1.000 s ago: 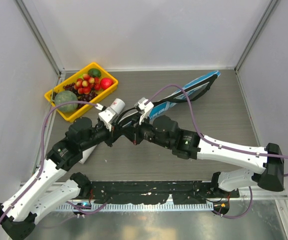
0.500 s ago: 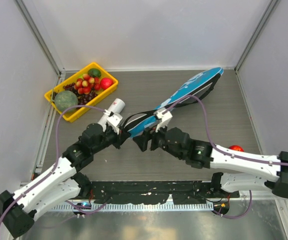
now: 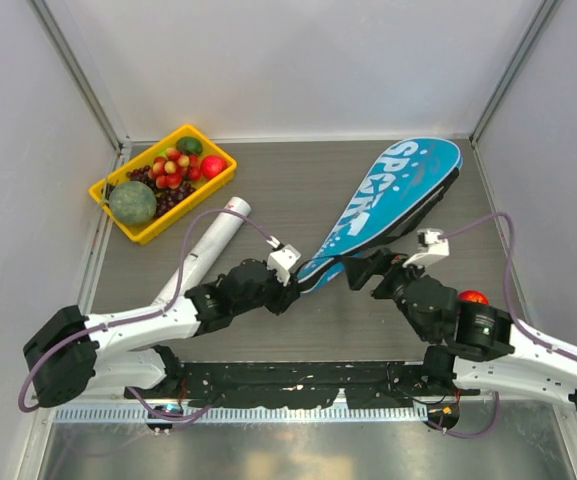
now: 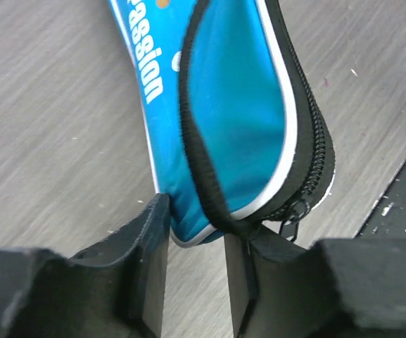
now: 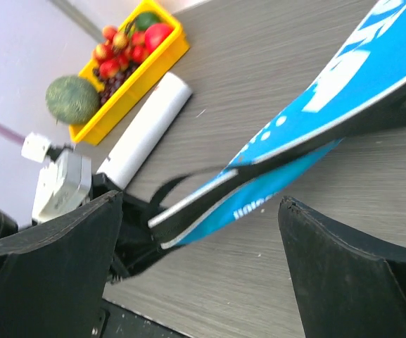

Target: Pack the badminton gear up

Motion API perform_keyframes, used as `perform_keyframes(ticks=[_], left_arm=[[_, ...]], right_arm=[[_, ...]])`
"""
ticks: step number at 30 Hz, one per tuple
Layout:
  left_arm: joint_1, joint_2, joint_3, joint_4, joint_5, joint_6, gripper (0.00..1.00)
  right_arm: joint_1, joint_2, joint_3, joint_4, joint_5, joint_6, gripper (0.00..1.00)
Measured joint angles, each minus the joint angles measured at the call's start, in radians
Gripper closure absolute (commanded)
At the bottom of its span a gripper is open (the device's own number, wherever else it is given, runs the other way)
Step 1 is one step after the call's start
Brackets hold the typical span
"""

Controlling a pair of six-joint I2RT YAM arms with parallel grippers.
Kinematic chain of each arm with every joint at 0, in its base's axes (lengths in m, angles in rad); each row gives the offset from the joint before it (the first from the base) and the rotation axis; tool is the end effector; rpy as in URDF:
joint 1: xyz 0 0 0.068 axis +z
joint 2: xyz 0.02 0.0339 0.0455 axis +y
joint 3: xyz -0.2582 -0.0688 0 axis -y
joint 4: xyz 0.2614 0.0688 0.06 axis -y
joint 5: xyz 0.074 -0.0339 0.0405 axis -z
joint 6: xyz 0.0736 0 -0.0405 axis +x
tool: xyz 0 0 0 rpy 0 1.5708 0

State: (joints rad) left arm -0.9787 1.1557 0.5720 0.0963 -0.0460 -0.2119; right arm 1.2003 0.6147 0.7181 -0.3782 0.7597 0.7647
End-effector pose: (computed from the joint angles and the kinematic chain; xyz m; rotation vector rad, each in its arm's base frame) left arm 0.1688 -0.2449 0.1867 0.7693 1.9861 -0.6781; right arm 0.1144 0.1545 0.3145 0.1381 1.8204 0.7134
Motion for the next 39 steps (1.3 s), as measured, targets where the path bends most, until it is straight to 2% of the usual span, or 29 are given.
perform_keyframes(ticks=[1,3,6,7,8,12,15,23,30,39], left_arm=[[-0.020,0.015,0.000,0.005,-0.006,-0.018,0.51],[-0.048,0.034,-0.001,0.023,-0.001,-0.039,0.31],[-0.072,0.039,-0.005,0.050,0.052,-0.079,0.15],[-0.077,0.039,-0.005,0.054,0.066,-0.093,0.06],[-0.080,0.037,-0.005,0.065,0.074,-0.103,0.00],[-0.082,-0.018,-0.003,0.060,0.080,-0.117,0.00],[-0.082,-0.103,0.034,-0.024,0.040,-0.089,0.01],[-0.082,-0.350,0.306,-0.331,-0.184,0.013,0.00],[-0.082,-0.624,0.362,-0.475,-0.323,0.029,0.00],[-0.082,-0.816,0.346,-0.610,-0.439,-0.016,0.01]], right_arm=[[0.000,-0.030,0.000,-0.038,0.031,0.021,0.05],[0.000,-0.088,0.000,-0.107,0.086,0.053,0.05],[0.000,-0.156,0.025,-0.208,0.148,0.076,0.05],[0.000,-0.167,0.043,-0.241,0.165,0.080,0.05],[0.000,-0.171,0.057,-0.263,0.175,0.082,0.05],[0.000,-0.172,0.112,-0.365,0.209,0.101,0.05],[0.000,-0.165,0.139,-0.452,0.228,0.132,0.05],[0.000,-0.086,0.268,-0.619,0.192,0.155,0.04],[0.000,-0.087,0.301,-0.648,0.096,0.115,0.05],[0.000,-0.214,0.282,-0.600,0.065,0.032,0.05]])
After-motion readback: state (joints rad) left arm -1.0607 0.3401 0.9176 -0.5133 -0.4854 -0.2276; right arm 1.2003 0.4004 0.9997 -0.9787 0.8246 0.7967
